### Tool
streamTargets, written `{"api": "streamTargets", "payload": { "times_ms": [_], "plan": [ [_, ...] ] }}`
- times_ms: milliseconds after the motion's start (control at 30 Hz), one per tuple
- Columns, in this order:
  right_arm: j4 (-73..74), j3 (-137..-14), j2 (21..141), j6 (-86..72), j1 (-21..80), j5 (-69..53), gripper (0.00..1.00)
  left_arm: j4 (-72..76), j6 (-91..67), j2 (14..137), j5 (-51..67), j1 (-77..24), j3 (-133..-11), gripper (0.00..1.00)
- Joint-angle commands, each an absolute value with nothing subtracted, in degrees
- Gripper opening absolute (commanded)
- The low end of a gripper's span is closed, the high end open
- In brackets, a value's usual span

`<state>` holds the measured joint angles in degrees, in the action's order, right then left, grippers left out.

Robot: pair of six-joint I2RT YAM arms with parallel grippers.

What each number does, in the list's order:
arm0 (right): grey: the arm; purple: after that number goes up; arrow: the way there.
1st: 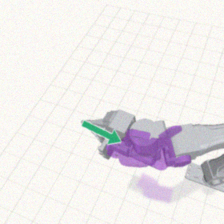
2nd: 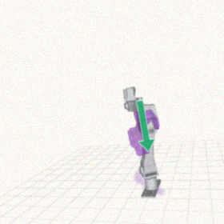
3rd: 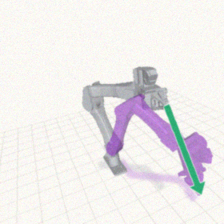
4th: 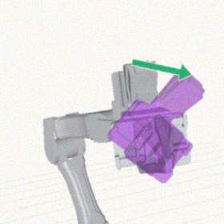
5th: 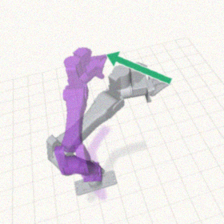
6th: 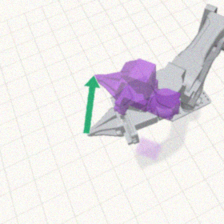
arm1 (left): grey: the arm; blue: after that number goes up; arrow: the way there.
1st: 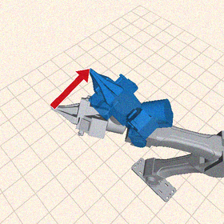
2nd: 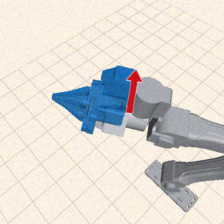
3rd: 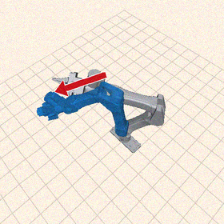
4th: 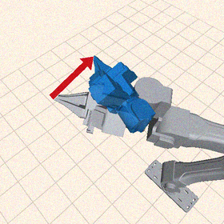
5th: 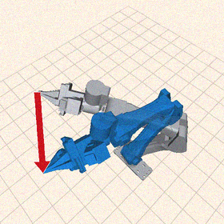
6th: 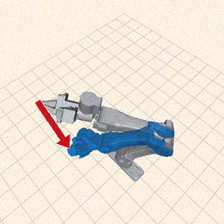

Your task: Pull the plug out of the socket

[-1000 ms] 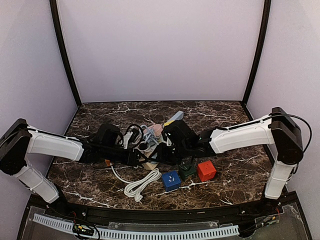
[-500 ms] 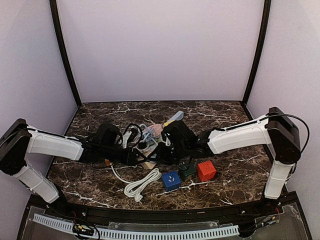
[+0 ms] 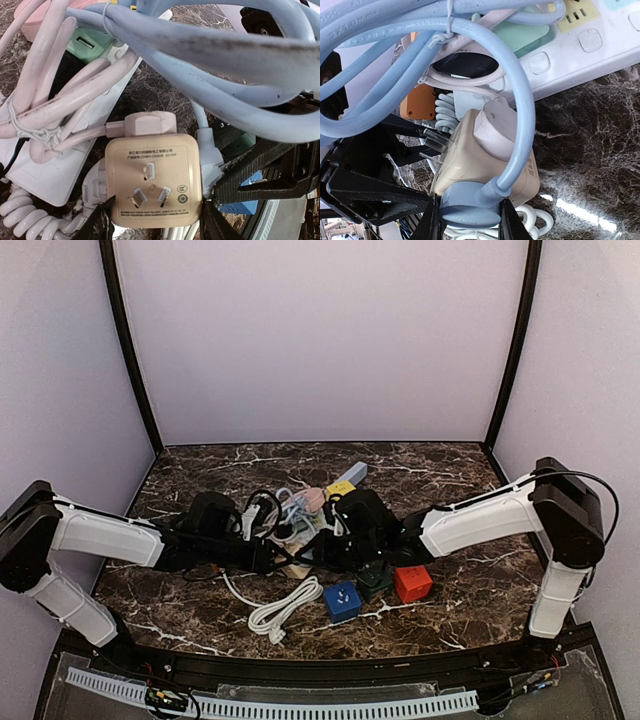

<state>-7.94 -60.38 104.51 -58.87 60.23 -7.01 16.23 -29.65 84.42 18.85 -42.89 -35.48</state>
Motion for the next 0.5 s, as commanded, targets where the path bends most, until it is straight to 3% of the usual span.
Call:
{"api": "streamTargets", "payload": {
  "times_ms": [0,467],
  "plan": [
    [-10.23,-57.36,101.73,-55.2,60.82,-5.8,0.0,22.01,-33.05,82.88,21.44,-41.79,-34.43,0.04],
    [-10.01,-61.9,104.56,-63.94,60.6,-7.88,0.0,12.54,-24.24,83.27,17.11,-43.84,-36.4,0.03]
  ]
}}
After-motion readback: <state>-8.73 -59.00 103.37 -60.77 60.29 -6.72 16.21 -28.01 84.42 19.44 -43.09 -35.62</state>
